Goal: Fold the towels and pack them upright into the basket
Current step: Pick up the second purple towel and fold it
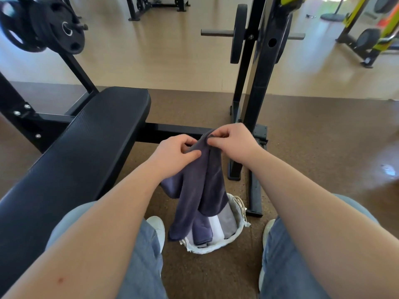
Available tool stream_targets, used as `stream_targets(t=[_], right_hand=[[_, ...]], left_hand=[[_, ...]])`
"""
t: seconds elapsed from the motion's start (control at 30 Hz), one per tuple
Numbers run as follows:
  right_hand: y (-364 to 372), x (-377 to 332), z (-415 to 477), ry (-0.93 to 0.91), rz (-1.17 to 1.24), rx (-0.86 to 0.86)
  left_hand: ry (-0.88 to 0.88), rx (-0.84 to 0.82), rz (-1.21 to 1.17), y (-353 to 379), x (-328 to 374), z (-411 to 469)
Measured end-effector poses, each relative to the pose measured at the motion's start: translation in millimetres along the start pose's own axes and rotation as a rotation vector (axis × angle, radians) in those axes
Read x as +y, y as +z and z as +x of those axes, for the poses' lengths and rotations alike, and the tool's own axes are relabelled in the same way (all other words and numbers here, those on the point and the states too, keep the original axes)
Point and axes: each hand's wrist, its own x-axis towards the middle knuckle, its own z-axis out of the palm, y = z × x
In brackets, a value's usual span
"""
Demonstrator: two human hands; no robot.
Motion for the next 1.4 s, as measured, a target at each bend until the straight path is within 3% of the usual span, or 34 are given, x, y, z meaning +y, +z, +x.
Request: stream_targets(t=[0.17,0.27,0.43,0.6,0.8,0.93,1.13,1.3,1.4], right_hand=[[-10,8,6,0.121,0.151,0.299],[-13,14,8,0.161,0.136,0.377],[-7,14,7,0.074,-0.009,0.272],[2,6,1,0.047,-0.001,0.126],[6,-6,-9,0.049,0.27,-0.082],[6,-4,-9,-0.037,0.237,-0.029],[5,-4,-10,-0.088,0.19,-0.038],[0,-5,-12,0.003,0.408,-0.172],[3,-3,-11,-0.053,0.23,-0.155]], left_hand=[[-0.06,-0.095,0.058,2,-8,-2],[-0.101,-0.119,0.041,6,-10,-3],[-0.103,0.023,-0.354,5,0,-2],[-0.097,-0.017,-0.53,4,6,-2],[-0.025,0.036,-0.697,3,6,-2],[-0.06,0.176,-0.65,5,9,0],[-0.105,0.23,-0.516,7,5,4],[-0.158,0.265,-0.508,5,5,5],[-0.187,0.277,-0.518,5,4,3]])
